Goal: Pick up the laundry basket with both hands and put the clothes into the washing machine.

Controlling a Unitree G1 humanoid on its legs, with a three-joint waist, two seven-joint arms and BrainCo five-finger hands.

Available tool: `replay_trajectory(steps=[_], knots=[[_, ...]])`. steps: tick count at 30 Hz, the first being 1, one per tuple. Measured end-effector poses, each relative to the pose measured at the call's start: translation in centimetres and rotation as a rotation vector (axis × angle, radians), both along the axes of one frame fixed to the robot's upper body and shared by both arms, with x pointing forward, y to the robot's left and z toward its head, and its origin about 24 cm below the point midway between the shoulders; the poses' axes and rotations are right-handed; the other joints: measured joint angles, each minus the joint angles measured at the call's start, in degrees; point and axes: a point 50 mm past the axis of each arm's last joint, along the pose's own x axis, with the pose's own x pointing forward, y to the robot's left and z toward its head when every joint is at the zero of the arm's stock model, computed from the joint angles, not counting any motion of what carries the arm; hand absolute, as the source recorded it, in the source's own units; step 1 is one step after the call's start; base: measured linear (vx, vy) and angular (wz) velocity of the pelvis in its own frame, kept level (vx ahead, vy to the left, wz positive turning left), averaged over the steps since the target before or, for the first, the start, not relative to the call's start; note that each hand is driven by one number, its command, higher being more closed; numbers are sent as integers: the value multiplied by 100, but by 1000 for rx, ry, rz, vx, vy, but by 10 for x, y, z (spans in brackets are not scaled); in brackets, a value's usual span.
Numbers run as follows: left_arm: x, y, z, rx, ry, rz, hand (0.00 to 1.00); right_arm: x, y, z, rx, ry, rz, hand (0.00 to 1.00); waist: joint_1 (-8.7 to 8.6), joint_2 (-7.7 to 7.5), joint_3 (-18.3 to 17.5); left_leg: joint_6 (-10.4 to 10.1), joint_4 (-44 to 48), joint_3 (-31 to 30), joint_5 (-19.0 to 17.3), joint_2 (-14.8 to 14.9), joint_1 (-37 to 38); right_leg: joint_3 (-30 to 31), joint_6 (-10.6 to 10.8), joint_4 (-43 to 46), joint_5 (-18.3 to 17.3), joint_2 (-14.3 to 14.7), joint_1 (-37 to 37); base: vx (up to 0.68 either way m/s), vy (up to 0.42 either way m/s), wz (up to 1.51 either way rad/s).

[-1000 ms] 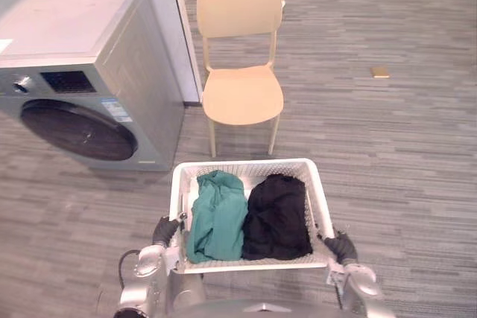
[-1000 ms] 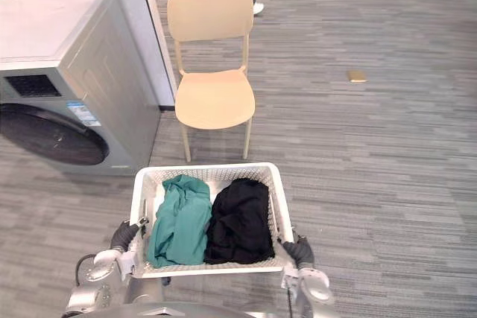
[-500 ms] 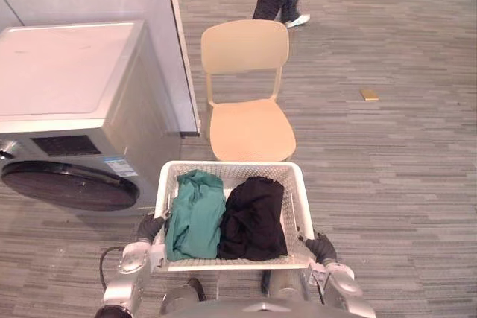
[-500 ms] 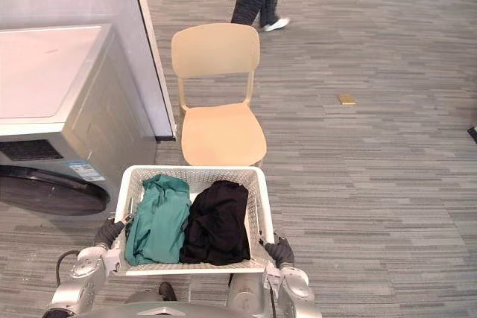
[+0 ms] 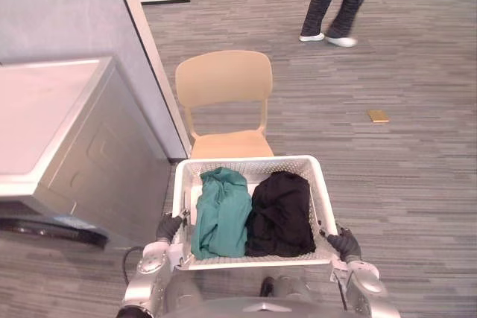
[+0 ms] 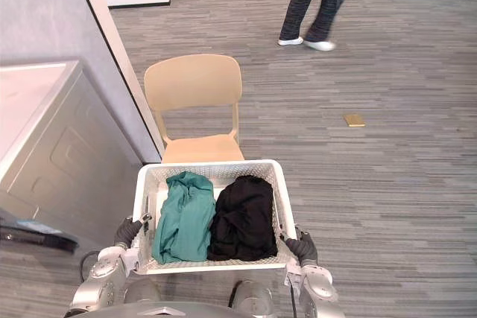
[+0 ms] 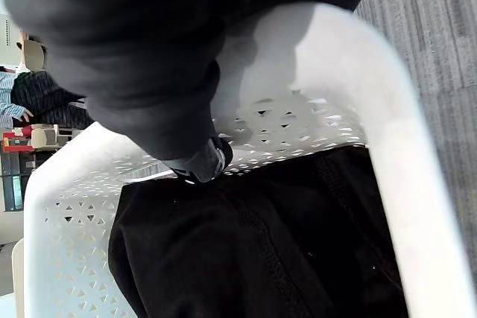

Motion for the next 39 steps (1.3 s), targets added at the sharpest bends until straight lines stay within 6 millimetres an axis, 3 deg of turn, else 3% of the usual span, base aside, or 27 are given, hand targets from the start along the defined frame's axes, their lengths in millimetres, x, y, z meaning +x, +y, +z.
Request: replay_trajectory(steps=[2, 3, 4, 5, 6, 7, 9, 12, 15, 20, 22, 27, 28, 29, 33, 39], knots=[[1, 3, 2, 5, -8, 5, 100, 6, 2, 2, 1, -15, 10, 100, 40, -33, 21, -33, -1164, 175, -204, -301, 60, 111, 86, -217, 53, -85, 149, 277, 87, -21], [1, 3, 2, -5, -11, 16, 100, 11, 2, 5, -2, -28, 15, 100, 45, -24, 15, -81, -2343, 191, -165, -503, 212, 153, 158, -305, 97, -137, 199, 182, 88, -18], [1, 3, 3, -6, -14, 18, 100, 13, 1, 6, -7, -34, 18, 100, 40, -12, 13, -150, -2925, 146, -44, -597, 320, 181, 167, -302, 100, -161, 182, 211, 146, -33], [1, 2, 3, -9, -15, 21, 100, 17, -1, 10, -21, -45, 26, 100, 74, 83, -12, -242, -3617, 18, 623, -656, 414, 295, 303, -295, 70, -122, 154, 209, 236, -45], [1, 3, 2, -14, -13, 23, 100, 20, -2, 11, -25, -51, 32, 100, 87, 222, -34, -325, -3637, -2, 707, -634, 498, 420, 487, -261, -13, -70, 191, 244, 287, -37], [3, 5, 3, -7, -16, 25, 100, 21, 0, 11, -20, -52, 25, 100, 47, 132, -13, -319, -3705, 16, 660, -712, 546, 433, 531, -233, -17, -166, 205, 215, 305, -12], [10, 16, 9, 27, -42, 11, 100, 22, 9, 9, 11, -57, 20, 100, -21, -203, -37, -148, -4067, 116, 781, -1076, 627, 438, 768, -512, 115, -476, 234, 115, 216, 11], [19, 20, 16, 45, -75, -13, 100, 33, 9, 15, 4, -79, 41, 100, -9, -266, -65, 37, -4454, 242, 919, -1394, 786, 458, 1003, -1033, 414, -670, 415, 74, 164, 2], [37, 23, 34, 69, -158, -34, 100, 56, 11, 29, -3, -139, 63, 100, 56, -248, -67, 104, -4640, 366, 999, -1459, 827, 548, 1023, -1272, 633, -700, 412, -17, 109, -18], [97, 13, 83, 110, -349, -92, 100, 123, 0, 81, -80, -302, 106, 100, 70, -238, -8, 169, -5318, 376, 1539, -1503, 571, 584, 996, -1458, 958, -642, -93, -139, 60, -5], [128, 8, 109, 142, -423, -96, 100, 155, -4, 115, -114, -381, 107, 100, 31, -244, 277, 185, -5538, 363, 1778, -1503, 416, 580, 987, -1454, 1109, -607, -339, -167, 72, 1], [179, 15, 170, 206, -546, -51, 100, 208, 4, 186, -174, -511, 147, 100, -23, -208, 953, 208, -5537, 311, 2057, -1477, -185, 593, 968, -1401, 1375, -585, -953, -172, 53, 0], [185, 17, 179, 216, -563, -43, 100, 213, 6, 195, -175, -531, 146, 100, -19, -207, 1039, 194, -5537, 300, 2090, -1469, -264, 590, 964, -1374, 1395, -580, -1037, -129, -7, 3], [196, 20, 202, 242, -606, -17, 100, 223, 11, 217, -176, -578, 127, 100, 12, -190, 1308, 192, -5536, 273, 2161, -1455, -392, 588, 955, -1250, 1403, -578, -1216, -93, -16, 4], [210, 25, 227, 255, -633, 26, 100, 236, 19, 245, -173, -623, 124, 100, 88, -137, 1506, 199, -5535, 271, 2292, -1452, -691, 603, 947, -957, 1361, -619, -1646, -36, -40, 2], [223, 27, 247, 253, -631, 55, 100, 246, 29, 263, -181, -627, 108, 100, 102, -120, 1663, 194, -5536, 379, 2362, -1454, -1027, 688, 935, -505, 1203, -697, -2228, 32, -63, -4]])
